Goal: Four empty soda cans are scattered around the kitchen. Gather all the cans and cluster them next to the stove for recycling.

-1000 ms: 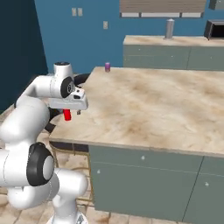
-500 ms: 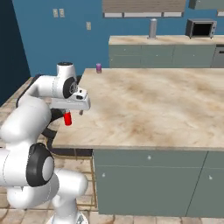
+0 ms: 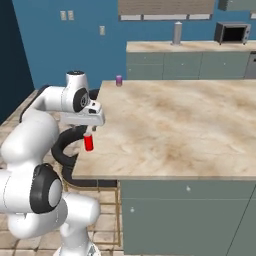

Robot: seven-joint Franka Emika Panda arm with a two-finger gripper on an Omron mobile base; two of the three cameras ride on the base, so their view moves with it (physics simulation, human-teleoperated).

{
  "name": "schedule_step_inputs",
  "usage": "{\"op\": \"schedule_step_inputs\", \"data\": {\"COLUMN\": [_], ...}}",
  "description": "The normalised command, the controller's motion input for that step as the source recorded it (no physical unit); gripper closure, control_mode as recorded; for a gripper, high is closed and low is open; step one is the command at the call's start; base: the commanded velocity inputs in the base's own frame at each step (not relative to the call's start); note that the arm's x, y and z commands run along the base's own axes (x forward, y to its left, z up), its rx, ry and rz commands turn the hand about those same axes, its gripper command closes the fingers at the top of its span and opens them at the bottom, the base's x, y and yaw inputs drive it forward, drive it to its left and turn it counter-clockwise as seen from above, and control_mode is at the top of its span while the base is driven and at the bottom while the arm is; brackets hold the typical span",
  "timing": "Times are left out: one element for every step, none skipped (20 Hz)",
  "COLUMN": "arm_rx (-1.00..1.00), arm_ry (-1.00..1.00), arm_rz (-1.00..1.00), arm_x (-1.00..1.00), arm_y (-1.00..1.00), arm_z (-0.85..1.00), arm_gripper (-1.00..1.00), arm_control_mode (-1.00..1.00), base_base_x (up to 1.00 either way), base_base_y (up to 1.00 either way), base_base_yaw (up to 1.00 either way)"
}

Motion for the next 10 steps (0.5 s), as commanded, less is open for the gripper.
{"op": "schedule_step_inputs", "data": {"arm_rx": [0.0,0.0,0.0,0.0,0.0,0.0,0.0,0.0,0.0,0.0], "arm_ry": [0.0,0.0,0.0,0.0,0.0,0.0,0.0,0.0,0.0,0.0], "arm_rz": [0.0,0.0,0.0,0.0,0.0,0.0,0.0,0.0,0.0,0.0], "arm_x": [0.0,0.0,0.0,0.0,0.0,0.0,0.0,0.0,0.0,0.0], "arm_y": [0.0,0.0,0.0,0.0,0.0,0.0,0.0,0.0,0.0,0.0], "arm_z": [0.0,0.0,0.0,0.0,0.0,0.0,0.0,0.0,0.0,0.0], "arm_gripper": [-1.0,-1.0,-1.0,-1.0,-1.0,-1.0,-1.0,-1.0,-1.0,-1.0], "arm_control_mode": [1.0,1.0,1.0,1.0,1.0,1.0,1.0,1.0,1.0,1.0], "base_base_x": [0.33,0.22,0.17,0.19,0.24,0.22,0.21,0.21,0.25,0.27], "base_base_y": [0.0,0.0,0.0,0.0,0.0,0.0,0.0,0.0,0.0,0.0], "base_base_yaw": [0.09,0.13,0.16,0.18,0.18,0.18,0.17,0.14,0.12,0.09]}}
